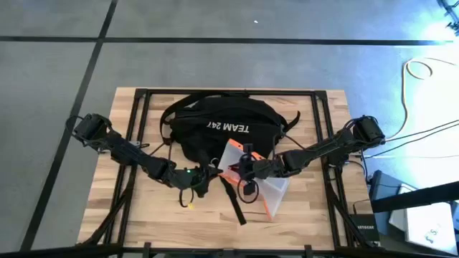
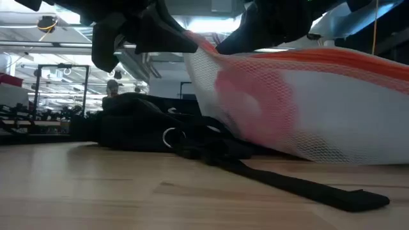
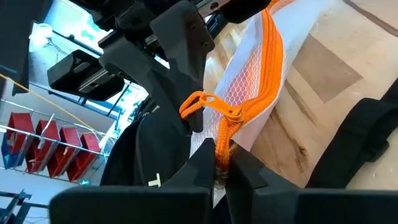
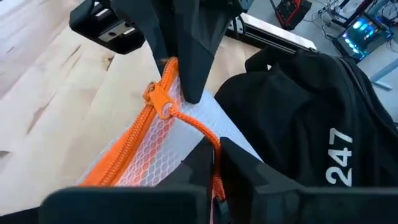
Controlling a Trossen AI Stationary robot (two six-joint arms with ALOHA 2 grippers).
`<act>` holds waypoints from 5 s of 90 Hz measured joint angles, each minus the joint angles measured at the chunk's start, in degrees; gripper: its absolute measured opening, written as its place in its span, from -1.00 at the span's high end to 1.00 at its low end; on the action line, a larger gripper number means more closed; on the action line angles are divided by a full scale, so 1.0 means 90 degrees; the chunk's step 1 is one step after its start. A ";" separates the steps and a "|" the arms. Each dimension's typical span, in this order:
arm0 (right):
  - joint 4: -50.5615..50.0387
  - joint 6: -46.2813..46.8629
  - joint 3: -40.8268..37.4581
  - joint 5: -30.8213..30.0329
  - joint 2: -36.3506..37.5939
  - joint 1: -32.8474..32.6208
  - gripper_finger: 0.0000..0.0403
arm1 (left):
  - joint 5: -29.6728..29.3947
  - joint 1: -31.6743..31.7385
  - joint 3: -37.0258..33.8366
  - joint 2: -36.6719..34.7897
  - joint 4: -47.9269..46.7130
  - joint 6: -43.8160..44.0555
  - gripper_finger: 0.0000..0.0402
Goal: Unpack backpack
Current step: Open the white zip bag
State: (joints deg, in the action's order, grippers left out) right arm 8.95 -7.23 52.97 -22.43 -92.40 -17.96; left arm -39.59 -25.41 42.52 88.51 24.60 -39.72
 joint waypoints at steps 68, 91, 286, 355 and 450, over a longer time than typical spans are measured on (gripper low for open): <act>-0.1297 0.4456 0.0005 -0.1227 0.0134 -0.0060 1.00 | -0.0377 0.0007 0.0000 0.0000 -0.0010 0.0083 1.00; -0.1525 0.4594 0.0000 -0.1404 0.0534 -0.0219 1.00 | -0.0981 0.0179 0.0000 0.0000 0.0017 0.0361 1.00; 0.1430 -0.4858 0.0000 -0.4782 -0.0672 -0.1711 -0.19 | -0.2142 0.0334 0.1252 -0.0474 0.0143 0.0741 1.00; 0.2888 -0.5699 0.0000 -0.5171 -0.0867 -0.1418 0.10 | -0.2138 0.0274 0.1287 -0.0474 0.0109 0.0699 1.00; 0.3672 -0.4222 0.0000 -0.4565 -0.0865 -0.1365 0.52 | -0.2113 0.0271 0.1287 -0.0471 -0.0029 0.0698 1.00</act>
State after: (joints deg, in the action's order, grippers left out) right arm 42.00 -45.23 52.97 -63.52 -100.18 -30.24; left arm -58.61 -22.97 54.11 84.27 24.34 -33.44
